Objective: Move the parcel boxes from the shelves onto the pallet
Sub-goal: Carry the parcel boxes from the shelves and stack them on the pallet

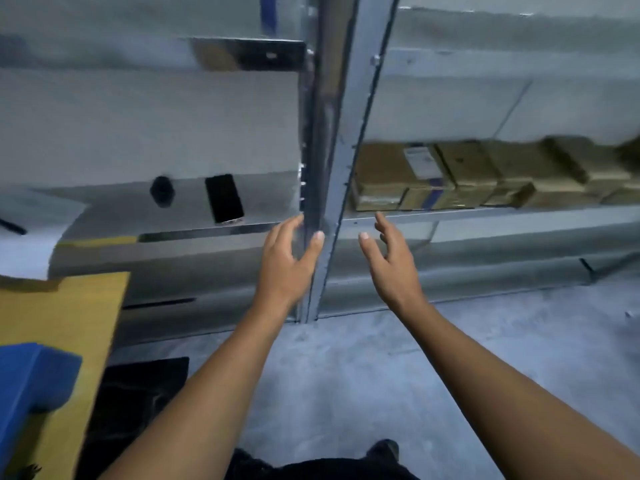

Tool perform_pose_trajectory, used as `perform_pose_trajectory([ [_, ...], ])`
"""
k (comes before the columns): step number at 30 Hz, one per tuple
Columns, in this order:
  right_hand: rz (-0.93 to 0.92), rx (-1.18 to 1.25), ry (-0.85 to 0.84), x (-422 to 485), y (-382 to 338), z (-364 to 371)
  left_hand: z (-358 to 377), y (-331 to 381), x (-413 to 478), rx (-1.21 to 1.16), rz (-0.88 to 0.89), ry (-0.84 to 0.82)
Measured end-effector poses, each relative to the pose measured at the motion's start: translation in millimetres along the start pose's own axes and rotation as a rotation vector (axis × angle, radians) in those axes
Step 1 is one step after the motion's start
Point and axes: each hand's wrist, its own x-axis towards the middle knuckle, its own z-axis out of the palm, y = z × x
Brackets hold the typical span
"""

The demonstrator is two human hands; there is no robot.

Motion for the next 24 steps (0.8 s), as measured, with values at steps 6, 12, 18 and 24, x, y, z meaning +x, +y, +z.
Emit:
perform_pose_trajectory([
  [6, 0.066, 0.026, 0.187, -5, 76, -165, 164, 84, -19, -0.047, 0.065, -0.169],
  [12, 0.152, 0.006, 0.344, -24, 148, -305, 302, 154, -43, -0.087, 0.111, -0.294],
  [18, 0.233, 0.036, 0.497, -43, 193, -414, 415, 211, -59, -0.122, 0.190, -0.441],
  [24, 0.296, 0.042, 0.619, -33, 238, -493, 513, 255, -56, -0.164, 0.236, -0.562],
])
